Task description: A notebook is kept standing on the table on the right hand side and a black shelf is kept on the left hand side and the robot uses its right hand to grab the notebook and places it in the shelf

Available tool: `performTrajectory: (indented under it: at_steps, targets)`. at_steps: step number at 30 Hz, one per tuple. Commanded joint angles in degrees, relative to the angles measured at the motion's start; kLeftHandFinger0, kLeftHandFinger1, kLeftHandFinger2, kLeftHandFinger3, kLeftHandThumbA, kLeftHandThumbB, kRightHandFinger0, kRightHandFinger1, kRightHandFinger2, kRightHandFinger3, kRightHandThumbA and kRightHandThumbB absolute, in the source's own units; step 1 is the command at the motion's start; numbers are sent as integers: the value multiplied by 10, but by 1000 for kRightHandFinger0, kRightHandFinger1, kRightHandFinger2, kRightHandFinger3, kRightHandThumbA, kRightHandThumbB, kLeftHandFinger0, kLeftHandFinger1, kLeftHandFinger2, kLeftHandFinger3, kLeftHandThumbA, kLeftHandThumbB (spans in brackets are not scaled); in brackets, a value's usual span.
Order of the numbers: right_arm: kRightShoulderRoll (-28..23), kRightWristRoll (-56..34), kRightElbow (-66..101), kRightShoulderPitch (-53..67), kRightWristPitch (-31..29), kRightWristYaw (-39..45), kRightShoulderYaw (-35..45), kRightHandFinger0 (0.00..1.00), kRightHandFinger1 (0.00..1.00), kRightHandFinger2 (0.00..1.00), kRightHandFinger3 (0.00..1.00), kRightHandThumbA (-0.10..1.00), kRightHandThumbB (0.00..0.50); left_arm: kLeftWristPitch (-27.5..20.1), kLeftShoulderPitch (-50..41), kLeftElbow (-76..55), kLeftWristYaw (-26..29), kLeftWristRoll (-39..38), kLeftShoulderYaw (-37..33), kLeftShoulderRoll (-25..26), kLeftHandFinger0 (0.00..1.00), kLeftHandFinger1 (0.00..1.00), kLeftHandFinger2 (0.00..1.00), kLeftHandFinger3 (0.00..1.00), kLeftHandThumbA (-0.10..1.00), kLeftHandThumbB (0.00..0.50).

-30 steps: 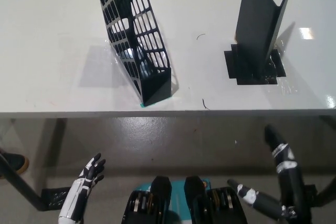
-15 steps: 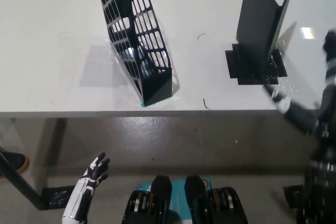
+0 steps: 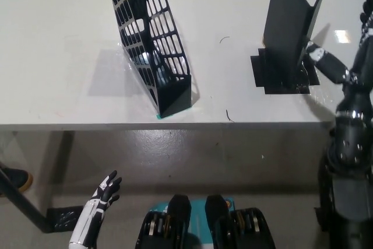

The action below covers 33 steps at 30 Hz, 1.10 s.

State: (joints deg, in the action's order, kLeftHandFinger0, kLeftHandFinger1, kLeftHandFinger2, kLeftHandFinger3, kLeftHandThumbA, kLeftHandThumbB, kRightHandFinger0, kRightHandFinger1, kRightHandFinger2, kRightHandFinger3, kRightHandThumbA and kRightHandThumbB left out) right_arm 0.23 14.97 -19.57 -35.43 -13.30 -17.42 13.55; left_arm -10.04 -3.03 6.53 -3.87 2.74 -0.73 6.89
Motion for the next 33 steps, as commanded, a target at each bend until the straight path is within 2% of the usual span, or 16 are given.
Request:
performTrajectory:
  at_steps: [1,6,10,13,15,18,19,21,22,23,24,25,27,29,31,33]
  targets:
    - [-14,-19,-59,-65,13,-32,4,1000,1000,1000,1000,1000,377,-22,-1,-7,-1,0,-2,1,1000,1000,1000,1000,1000,173]
    - [-19,-33,-197,-135,-42,-73,10,1000,1000,1000,1000,1000,331,-24,-2,-5,-2,-4,-1,1,1000,1000,1000,1000,1000,148]
    - [-27,-36,-326,-206,-45,-98,1,1000,1000,1000,1000,1000,397,-24,-2,-5,-1,-2,-1,-1,1000,1000,1000,1000,1000,152]
    - [-31,-45,-416,-250,-68,-106,-3,1000,1000,1000,1000,1000,377,-29,0,1,-2,-2,-3,-1,1000,1000,1000,1000,1000,147]
    - [-29,-79,-493,-290,-78,-85,12,1000,1000,1000,1000,1000,454,-28,0,0,-2,-4,-1,-1,1000,1000,1000,1000,1000,157]
    - [-27,-116,-546,-317,-89,-56,34,1000,1000,1000,1000,1000,462,-21,0,-3,1,1,-1,0,1000,1000,1000,1000,1000,179]
    - [-23,-153,-563,-330,-79,-28,63,1000,1000,1000,1000,948,431,-23,0,-2,2,3,-1,0,1000,1000,1000,1000,1000,180]
    - [-21,-202,-577,-348,-46,-39,112,1000,1000,1000,1000,637,322,-23,2,0,3,2,-1,-3,1000,1000,1000,1000,1000,185]
    - [-18,-234,-583,-361,-34,-63,149,697,649,737,689,318,273,-23,4,1,3,3,-1,-3,1000,1000,1000,1000,1000,188]
    - [-19,-259,-589,-367,-34,-66,177,28,26,103,345,-73,183,-23,4,-1,3,2,0,-2,1000,1000,1000,1000,1000,182]
    - [-18,-259,-590,-366,-46,-61,182,1,1,43,161,-99,130,-26,4,0,4,1,1,-2,1000,1000,1000,1000,1000,168]
    - [-17,-256,-590,-364,-52,-57,184,0,0,79,53,-100,109,-25,4,0,4,2,1,-2,1000,1000,1000,1000,1000,173]
    - [-13,-247,-583,-353,-85,-32,181,0,15,283,128,-100,101,-23,3,-4,1,-3,2,-1,1000,1000,1000,1000,1000,170]
    - [-12,-232,-580,-347,-95,-32,169,0,65,507,408,-100,94,-21,4,-4,2,2,3,1,1000,1000,1000,1000,1000,172]
    - [-12,-227,-577,-345,-102,-35,159,0,131,598,571,-100,77,-22,4,-3,3,5,2,2,1000,1000,1000,1000,1000,178]
    - [-13,-213,-574,-344,-104,-53,139,0,142,587,598,-100,90,-22,4,-1,4,6,2,1,1000,1000,1000,1000,1000,182]
